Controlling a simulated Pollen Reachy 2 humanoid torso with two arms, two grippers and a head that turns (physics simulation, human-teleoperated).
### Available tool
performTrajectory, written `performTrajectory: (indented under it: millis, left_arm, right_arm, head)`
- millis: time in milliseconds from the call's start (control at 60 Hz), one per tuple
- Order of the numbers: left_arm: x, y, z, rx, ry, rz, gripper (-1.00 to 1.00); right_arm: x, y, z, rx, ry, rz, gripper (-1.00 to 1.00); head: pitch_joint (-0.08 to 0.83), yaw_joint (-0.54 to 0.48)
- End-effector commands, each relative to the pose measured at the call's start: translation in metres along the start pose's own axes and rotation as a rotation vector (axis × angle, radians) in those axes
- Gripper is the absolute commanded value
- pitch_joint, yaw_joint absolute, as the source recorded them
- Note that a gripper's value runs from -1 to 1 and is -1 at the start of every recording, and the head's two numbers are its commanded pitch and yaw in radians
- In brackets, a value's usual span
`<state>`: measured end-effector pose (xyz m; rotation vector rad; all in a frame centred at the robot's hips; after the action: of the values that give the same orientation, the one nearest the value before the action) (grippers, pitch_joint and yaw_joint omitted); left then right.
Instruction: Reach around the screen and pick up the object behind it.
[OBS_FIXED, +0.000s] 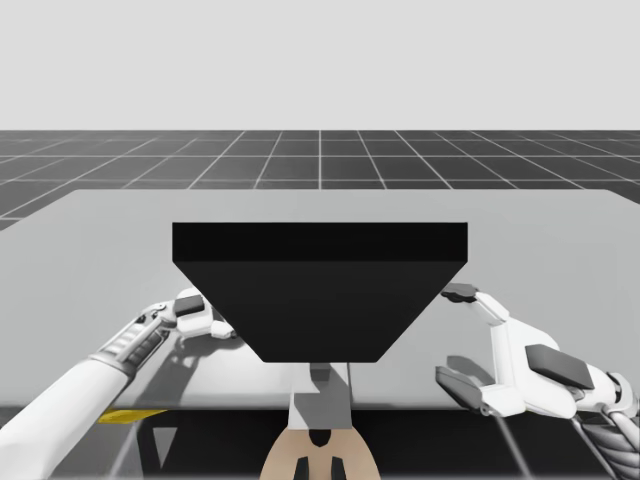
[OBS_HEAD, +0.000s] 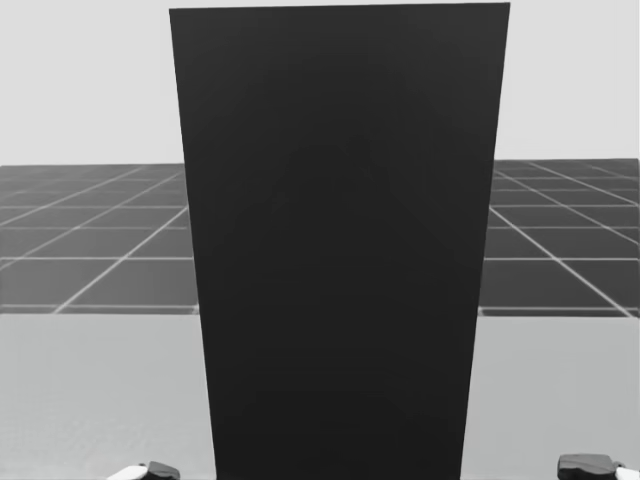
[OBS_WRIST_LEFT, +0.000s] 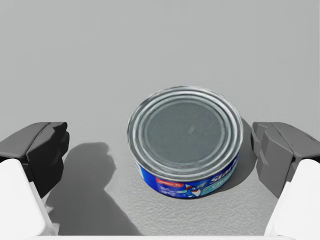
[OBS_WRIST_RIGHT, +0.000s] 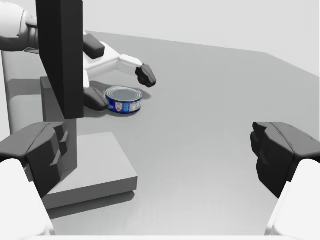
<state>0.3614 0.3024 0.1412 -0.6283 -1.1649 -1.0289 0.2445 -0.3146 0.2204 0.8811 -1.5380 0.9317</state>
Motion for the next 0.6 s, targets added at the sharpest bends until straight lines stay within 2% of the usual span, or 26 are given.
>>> performTrajectory:
  millis: [17, 267, 367, 383, 400, 433, 450, 467, 600]
  left_arm:
    - [-0.001, -0.001, -0.014, -0.039, 0.020, 0.015, -1.00]
    - [0.000, -0.001, -0.026, -0.043, 0.027, 0.012, -1.00]
    - [-0.007, -0.001, -0.028, -0.046, 0.043, 0.024, -1.00]
    - [-0.007, -0.001, -0.028, -0.045, 0.043, 0.023, -0.88]
    - [-0.009, -0.001, -0.028, -0.044, 0.049, 0.022, -0.41]
    - [-0.010, -0.001, -0.029, -0.051, 0.056, 0.029, 0.12]
    - [-0.010, -0.001, -0.029, -0.053, 0.058, 0.029, 0.79]
    - [-0.012, -0.001, -0.030, -0.055, 0.062, 0.030, 0.95]
    - [-0.016, 0.000, -0.029, -0.054, 0.072, 0.040, 0.99]
  right_arm:
    - [0.000, 0.001, -0.001, 0.003, 0.003, 0.000, -1.00]
    - [0.000, 0.002, -0.002, 0.006, 0.005, 0.002, -1.00]
    - [0.000, 0.002, -0.002, 0.006, 0.005, 0.002, -1.00]
    - [0.000, 0.002, -0.002, 0.006, 0.004, 0.002, -1.00]
    - [0.000, 0.002, -0.002, 0.005, 0.004, 0.002, -1.00]
    - [0.000, 0.002, -0.002, 0.005, 0.004, 0.002, -1.00]
    - [0.000, 0.002, -0.002, 0.005, 0.004, 0.002, -1.00]
    - [0.000, 0.003, -0.002, 0.005, 0.004, 0.002, -1.00]
    - [0.001, 0.003, -0.001, 0.003, 0.003, 0.003, -1.00]
  head:
    - [0.147, 0.04]
    - [0.159, 0.03]
    - [0.163, 0.03]
    - [0.163, 0.03]
    - [0.165, 0.03]
    - [0.166, 0.03]
    - [0.166, 0.03]
    - [0.167, 0.03]
    - [0.170, 0.03]
